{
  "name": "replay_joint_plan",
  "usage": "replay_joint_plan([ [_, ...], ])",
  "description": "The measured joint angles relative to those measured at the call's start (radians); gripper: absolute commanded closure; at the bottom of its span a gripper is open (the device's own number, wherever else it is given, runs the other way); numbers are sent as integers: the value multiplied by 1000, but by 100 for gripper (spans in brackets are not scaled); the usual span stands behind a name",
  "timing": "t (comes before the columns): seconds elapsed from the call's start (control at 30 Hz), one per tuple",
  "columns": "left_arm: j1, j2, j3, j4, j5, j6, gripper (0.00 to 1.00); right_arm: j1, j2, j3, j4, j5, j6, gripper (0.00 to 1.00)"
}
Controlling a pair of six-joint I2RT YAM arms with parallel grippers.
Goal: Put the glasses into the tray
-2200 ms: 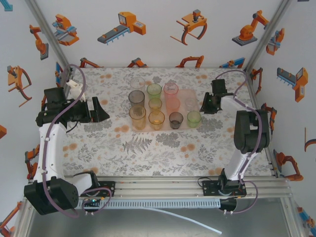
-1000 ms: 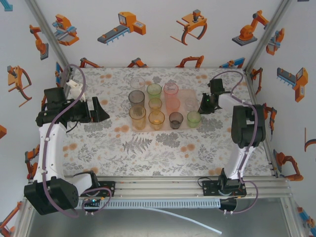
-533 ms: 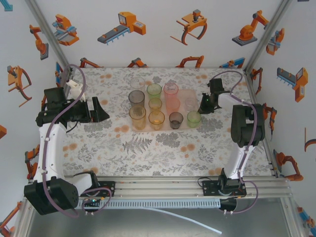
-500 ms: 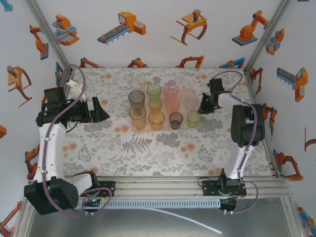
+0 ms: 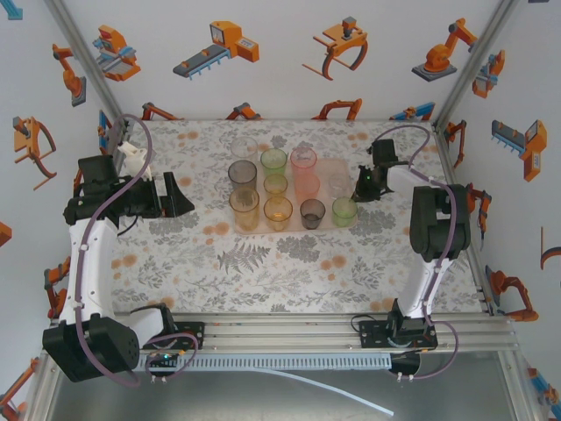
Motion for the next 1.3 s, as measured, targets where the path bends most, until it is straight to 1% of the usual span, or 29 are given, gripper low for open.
replay_joint_plan([
  [0.33, 0, 0, 0, 0, 0, 0, 3, 3, -8, -11, 12, 7, -13, 100],
  [0.8, 0, 0, 0, 0, 0, 0, 3, 6, -35, -59, 60, 18, -13, 100],
  [1.3, 0, -1, 0, 0, 0, 0, 3, 5, -84, -116, 56, 40, -12, 100],
])
